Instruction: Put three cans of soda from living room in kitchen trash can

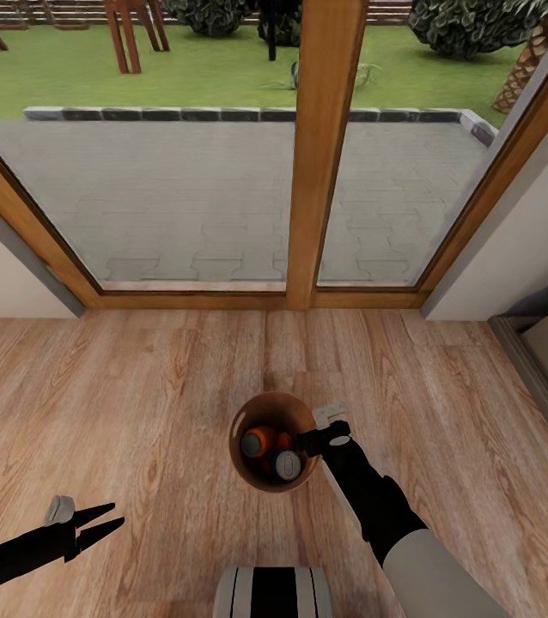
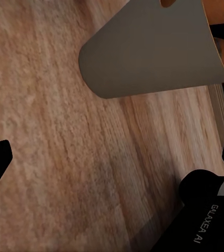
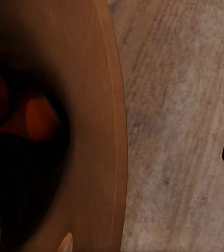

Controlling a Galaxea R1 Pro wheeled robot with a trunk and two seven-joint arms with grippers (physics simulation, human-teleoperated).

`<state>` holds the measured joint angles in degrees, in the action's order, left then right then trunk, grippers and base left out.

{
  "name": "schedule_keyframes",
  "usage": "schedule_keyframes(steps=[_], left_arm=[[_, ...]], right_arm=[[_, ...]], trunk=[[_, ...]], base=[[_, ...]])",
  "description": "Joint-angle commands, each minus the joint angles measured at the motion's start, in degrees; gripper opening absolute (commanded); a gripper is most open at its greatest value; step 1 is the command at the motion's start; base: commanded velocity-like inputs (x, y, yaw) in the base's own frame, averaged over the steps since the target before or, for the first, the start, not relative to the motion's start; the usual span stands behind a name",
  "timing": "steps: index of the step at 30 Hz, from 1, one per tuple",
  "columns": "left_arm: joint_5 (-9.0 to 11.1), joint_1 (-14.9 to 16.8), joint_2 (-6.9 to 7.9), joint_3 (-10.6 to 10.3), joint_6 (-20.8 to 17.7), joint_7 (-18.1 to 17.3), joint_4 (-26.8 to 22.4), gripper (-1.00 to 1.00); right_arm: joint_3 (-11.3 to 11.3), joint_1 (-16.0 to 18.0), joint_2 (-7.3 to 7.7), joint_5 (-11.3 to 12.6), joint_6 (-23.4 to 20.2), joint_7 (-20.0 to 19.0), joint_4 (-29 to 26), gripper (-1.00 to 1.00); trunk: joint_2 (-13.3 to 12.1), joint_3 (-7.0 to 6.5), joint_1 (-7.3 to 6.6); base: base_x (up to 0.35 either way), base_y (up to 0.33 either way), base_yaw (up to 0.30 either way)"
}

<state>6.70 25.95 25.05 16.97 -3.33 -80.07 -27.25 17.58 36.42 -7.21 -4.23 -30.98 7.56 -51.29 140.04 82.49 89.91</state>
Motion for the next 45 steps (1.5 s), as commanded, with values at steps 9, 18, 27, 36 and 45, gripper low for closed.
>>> schedule_keyframes(steps=[9, 18, 27, 36, 45], left_arm=[[0.0, 0.0, 0.00, 0.0, 0.0, 0.0, 0.0, 1.00], [0.0, 0.0, 0.00, 0.0, 0.0, 0.0, 0.0, 1.00], [0.0, 0.0, 0.00, 0.0, 0.1, 0.0, 0.0, 1.00], [0.0, 0.1, 0.00, 0.0, 0.1, 0.0, 0.0, 1.00], [0.1, 0.0, 0.00, 0.0, 0.1, -0.1, -0.1, 1.00]], right_arm=[[0.0, 0.0, 0.00, 0.5, 0.0, 0.0, 0.2, 1.00], [0.0, 0.0, -0.08, 0.5, 0.0, 0.0, 0.2, 1.00], [0.0, 0.0, -0.08, 0.5, 0.0, 0.1, 0.2, 1.00], [0.0, 0.0, -0.16, 0.5, 0.0, 0.1, 0.2, 1.00], [0.0, 0.0, -0.31, 0.5, 0.0, 0.1, 0.2, 1.00]], trunk=[[0.0, 0.01, 0.01], [0.0, 0.01, 0.01], [0.0, 0.01, 0.01], [0.0, 0.01, 0.01], [0.0, 0.01, 0.01]], base=[[0.000, 0.000, 0.000], [0.000, 0.000, 0.000], [0.000, 0.000, 0.000], [0.000, 0.000, 0.000], [0.000, 0.000, 0.000]])
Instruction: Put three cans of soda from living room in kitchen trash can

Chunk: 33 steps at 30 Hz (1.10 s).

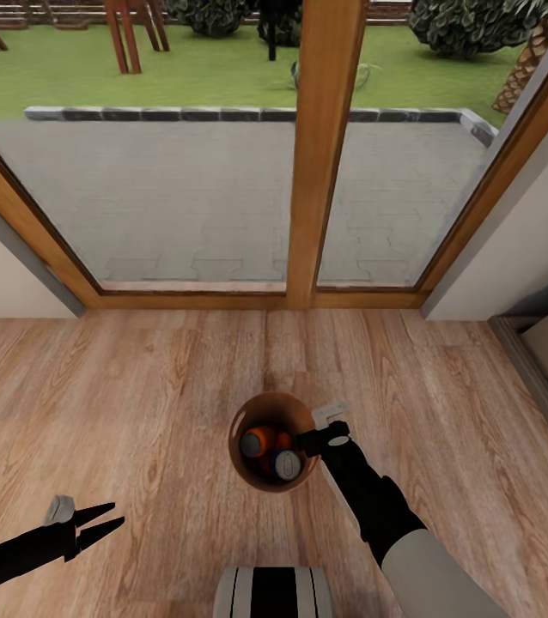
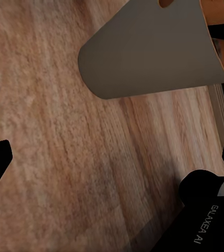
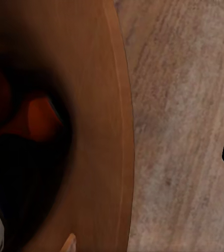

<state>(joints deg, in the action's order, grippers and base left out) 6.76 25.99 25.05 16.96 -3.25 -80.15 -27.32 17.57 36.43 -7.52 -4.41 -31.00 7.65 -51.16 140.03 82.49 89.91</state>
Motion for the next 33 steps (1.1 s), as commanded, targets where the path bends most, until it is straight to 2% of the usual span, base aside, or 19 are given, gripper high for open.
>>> schedule_keyframes(steps=[1, 33], left_arm=[[0.0, 0.0, 0.00, 0.0, 0.0, 0.0, 0.0, 1.00], [0.0, 0.0, 0.00, -0.1, -0.2, 0.1, 0.0, 1.00]], right_arm=[[0.0, 0.0, -0.01, 0.6, 0.1, 0.0, 0.1, 1.00], [0.0, 0.0, -0.05, 0.6, 0.1, 0.0, 0.1, 1.00]], trunk=[[-0.4, -0.17, -0.21], [-13.2, -5.91, -7.24]], base=[[0.000, 0.000, 0.000], [0.000, 0.000, 0.000]])
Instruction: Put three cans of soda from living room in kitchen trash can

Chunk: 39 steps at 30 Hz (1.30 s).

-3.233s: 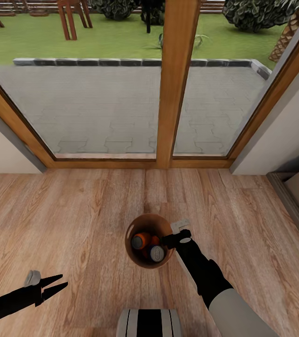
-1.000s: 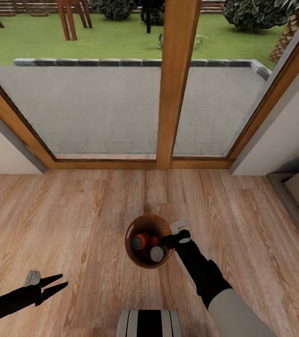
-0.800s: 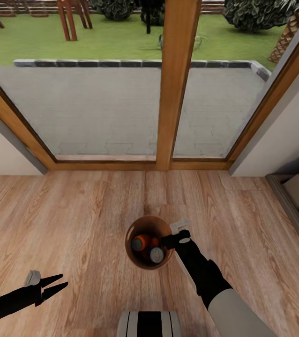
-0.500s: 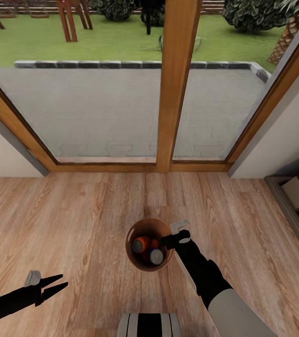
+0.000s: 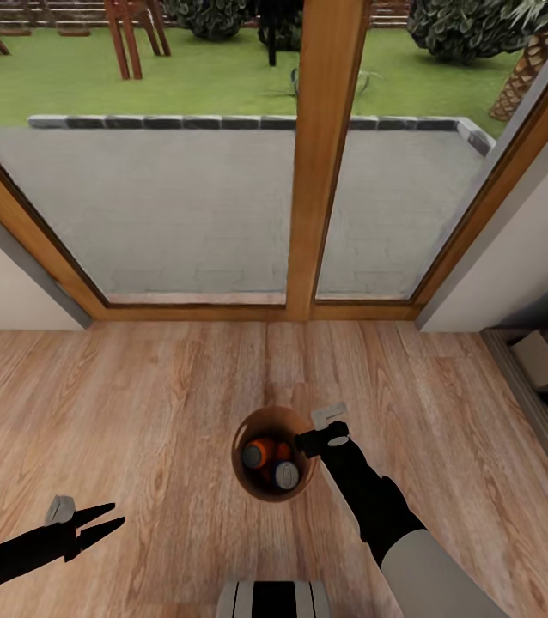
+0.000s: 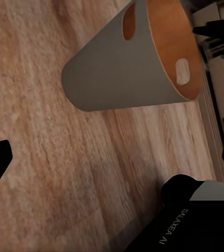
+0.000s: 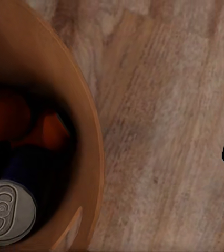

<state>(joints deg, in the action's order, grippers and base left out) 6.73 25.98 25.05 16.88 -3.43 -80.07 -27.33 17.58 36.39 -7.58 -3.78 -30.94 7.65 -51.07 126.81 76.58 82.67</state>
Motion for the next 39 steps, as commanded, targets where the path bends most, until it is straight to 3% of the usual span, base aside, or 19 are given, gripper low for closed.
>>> schedule_keyframes(steps=[1, 28, 39], left_arm=[[0.0, 0.0, 0.00, 0.0, 0.0, 0.0, 0.0, 1.00], [-0.1, 0.0, 0.00, 0.0, 0.0, 0.2, 0.0, 1.00], [-0.1, 0.0, 0.00, 0.0, 0.0, 0.2, 0.1, 1.00]], right_arm=[[0.0, 0.0, -0.01, 0.0, 0.0, 0.0, 0.0, 1.00], [0.0, 0.0, -0.24, 0.0, 0.0, 0.0, 0.0, 1.00], [0.0, -0.1, -0.26, 0.0, 0.0, 0.0, 0.0, 1.00]], trunk=[[-0.4, -0.18, -0.23], [-11.2, -5.07, -6.16], [-15.7, -7.87, -8.57]], base=[[0.000, 0.000, 0.000], [0.000, 0.000, 0.000], [0.000, 0.000, 0.000]])
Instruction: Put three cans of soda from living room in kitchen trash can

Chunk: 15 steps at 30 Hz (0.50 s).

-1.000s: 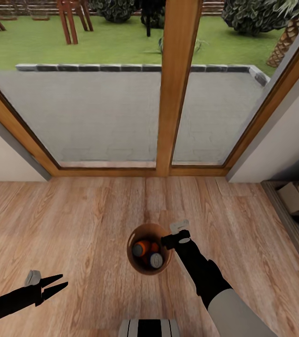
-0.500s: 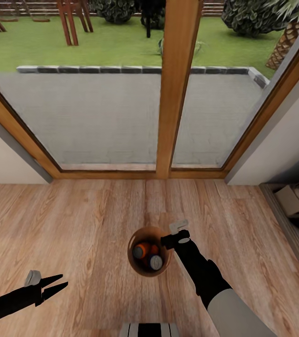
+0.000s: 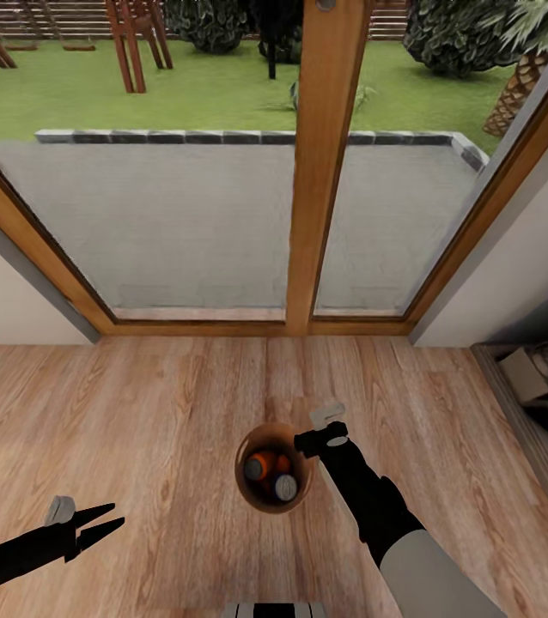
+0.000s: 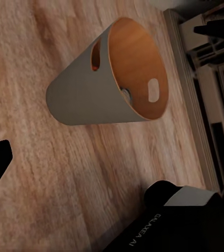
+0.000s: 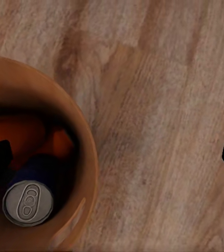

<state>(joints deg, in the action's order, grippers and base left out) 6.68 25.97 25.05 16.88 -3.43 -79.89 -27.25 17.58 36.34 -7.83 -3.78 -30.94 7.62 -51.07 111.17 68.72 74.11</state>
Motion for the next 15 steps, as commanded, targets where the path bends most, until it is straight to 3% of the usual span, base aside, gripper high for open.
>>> schedule_keyframes(steps=[1, 15], left_arm=[[0.0, 0.0, 0.00, 0.0, 0.0, 0.0, 0.0, 1.00], [0.0, 0.0, 0.00, 0.0, 0.0, 0.0, 0.0, 1.00]], right_arm=[[0.0, 0.0, 0.00, 0.0, 0.0, 0.0, 0.0, 1.00], [0.0, 0.0, 0.01, 0.0, 0.0, 0.0, 0.0, 1.00]], trunk=[[-0.4, -0.28, -0.23], [-6.0, -4.12, -3.30]], base=[[0.000, 0.000, 0.000], [0.000, 0.000, 0.000]])
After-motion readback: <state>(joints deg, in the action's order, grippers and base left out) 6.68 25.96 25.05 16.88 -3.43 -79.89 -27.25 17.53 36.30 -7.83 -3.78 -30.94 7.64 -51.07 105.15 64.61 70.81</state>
